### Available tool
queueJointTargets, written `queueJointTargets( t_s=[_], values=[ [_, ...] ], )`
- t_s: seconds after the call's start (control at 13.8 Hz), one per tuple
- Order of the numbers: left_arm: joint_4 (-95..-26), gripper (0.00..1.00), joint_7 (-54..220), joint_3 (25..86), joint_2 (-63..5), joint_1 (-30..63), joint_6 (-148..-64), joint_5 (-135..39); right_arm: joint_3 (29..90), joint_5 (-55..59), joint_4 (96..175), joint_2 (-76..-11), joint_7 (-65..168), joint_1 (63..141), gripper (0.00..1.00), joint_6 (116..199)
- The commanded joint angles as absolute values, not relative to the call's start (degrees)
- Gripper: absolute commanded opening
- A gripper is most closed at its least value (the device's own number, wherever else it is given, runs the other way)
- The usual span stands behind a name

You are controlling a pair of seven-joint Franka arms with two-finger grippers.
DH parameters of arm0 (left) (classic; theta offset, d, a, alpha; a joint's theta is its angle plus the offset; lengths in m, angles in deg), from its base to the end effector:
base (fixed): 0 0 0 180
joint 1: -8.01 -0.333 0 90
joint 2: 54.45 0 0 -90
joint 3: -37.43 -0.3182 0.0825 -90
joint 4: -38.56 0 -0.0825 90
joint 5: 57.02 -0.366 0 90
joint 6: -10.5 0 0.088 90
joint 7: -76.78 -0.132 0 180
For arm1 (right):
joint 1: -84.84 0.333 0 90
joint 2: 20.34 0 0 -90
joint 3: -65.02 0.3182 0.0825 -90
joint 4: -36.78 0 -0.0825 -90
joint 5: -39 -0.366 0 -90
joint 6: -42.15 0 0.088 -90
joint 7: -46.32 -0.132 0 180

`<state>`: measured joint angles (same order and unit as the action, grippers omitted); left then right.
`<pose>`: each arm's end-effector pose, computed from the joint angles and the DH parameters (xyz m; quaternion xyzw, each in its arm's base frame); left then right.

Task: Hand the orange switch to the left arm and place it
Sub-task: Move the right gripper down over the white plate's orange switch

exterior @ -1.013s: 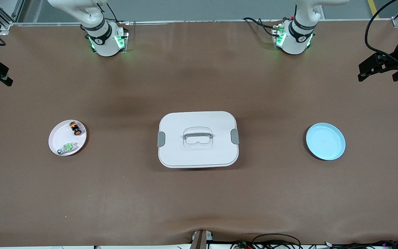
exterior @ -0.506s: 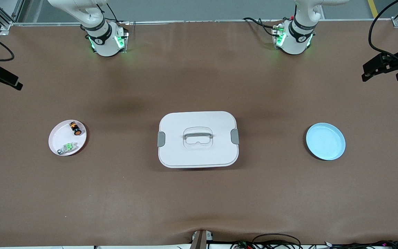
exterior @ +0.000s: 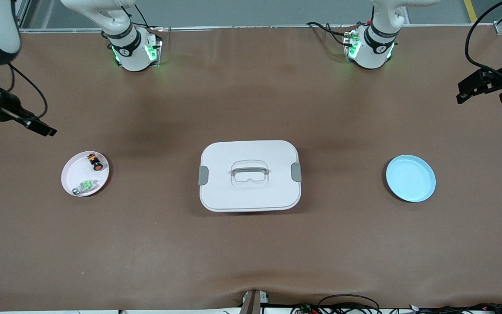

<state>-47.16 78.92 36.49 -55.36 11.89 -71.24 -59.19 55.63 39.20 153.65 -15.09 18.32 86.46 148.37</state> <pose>0.5149 -0.0209 0.6313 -0.9995 0.0048 0.0259 0.0198 0.4942 -0.0693 0.4589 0.9510 -0.3056 -0.0480 0.0027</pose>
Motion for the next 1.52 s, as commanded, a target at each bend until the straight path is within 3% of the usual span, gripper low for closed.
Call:
queueJointTargets(
  t_s=[0.0,0.36,1.01,1.45],
  values=[
    [-46.87,1.00,78.89,36.64,-55.06,11.53,-70.62,-59.22,56.15,39.61,161.74,-13.30,16.44,85.80,1.00,155.76],
    [-47.13,1.00,78.89,36.64,-55.15,11.62,-70.71,-59.22,56.15,39.00,167.02,-16.98,16.27,84.31,1.00,165.78],
    [-47.13,1.00,78.89,36.73,-54.80,11.62,-71.06,-59.22,56.23,32.50,167.21,-33.59,16.27,82.29,1.00,187.41],
    [-47.40,1.00,78.89,36.64,-54.01,11.09,-71.23,-59.22,56.24,30.91,167.21,-37.65,16.35,82.82,1.00,187.96]
  ],
)
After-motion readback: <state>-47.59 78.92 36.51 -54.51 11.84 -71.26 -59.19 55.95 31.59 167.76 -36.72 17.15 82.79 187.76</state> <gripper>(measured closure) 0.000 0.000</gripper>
